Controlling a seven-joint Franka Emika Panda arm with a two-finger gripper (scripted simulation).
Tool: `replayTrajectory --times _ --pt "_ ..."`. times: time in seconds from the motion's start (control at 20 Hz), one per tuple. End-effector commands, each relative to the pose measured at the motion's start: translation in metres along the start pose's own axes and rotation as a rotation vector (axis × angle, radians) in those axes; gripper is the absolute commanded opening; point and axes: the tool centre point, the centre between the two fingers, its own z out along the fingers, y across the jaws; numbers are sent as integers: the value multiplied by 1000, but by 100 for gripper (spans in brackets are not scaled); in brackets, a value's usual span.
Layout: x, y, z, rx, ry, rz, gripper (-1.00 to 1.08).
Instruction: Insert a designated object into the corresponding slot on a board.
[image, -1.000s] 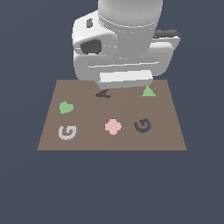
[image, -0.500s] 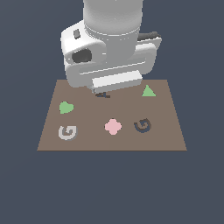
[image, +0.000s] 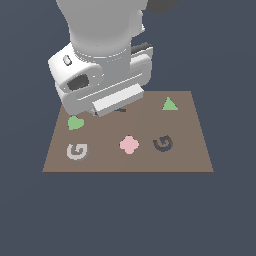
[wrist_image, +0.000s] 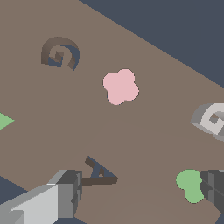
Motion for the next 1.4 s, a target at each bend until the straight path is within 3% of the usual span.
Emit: replayTrajectory --times 0.0,0.6,1.35 --pt "-3 11 6 1 2 -76 100" --pt "-6 67 38 3 12 -453 100" --pt "18 125 72 6 21 -865 100"
